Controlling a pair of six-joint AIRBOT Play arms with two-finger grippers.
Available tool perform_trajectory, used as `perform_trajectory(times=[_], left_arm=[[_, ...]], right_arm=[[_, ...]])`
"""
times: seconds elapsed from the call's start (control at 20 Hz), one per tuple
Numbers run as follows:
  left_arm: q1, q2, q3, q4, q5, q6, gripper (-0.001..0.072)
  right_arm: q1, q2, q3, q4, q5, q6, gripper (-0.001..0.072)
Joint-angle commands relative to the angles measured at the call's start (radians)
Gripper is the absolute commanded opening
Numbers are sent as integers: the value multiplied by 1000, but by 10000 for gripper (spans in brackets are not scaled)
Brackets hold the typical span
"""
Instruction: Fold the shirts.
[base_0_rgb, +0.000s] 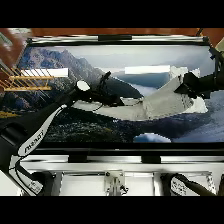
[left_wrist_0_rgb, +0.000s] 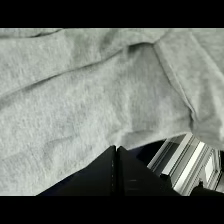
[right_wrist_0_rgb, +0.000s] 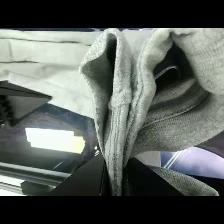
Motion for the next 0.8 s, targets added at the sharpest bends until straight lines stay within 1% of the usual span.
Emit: perform_trajectory(times=[0.0,0.25,0.45,0.6,0.75], left_arm=[[-43,-24,0,-35,74,-36,37],[-122,-70,1,-187,145,-36,37],[-183,-129,14,-341,148,-36,37],[-216,-179,81,-389,156,-37,37],[-209,-204,146,-430,148,-32,37]], right_arm=[[1,84,1,16,-33,44,71],[1,143,1,98,-34,81,72],[1,160,1,115,-40,89,71],[1,166,1,126,-46,89,72],[1,167,1,127,-46,89,71]])
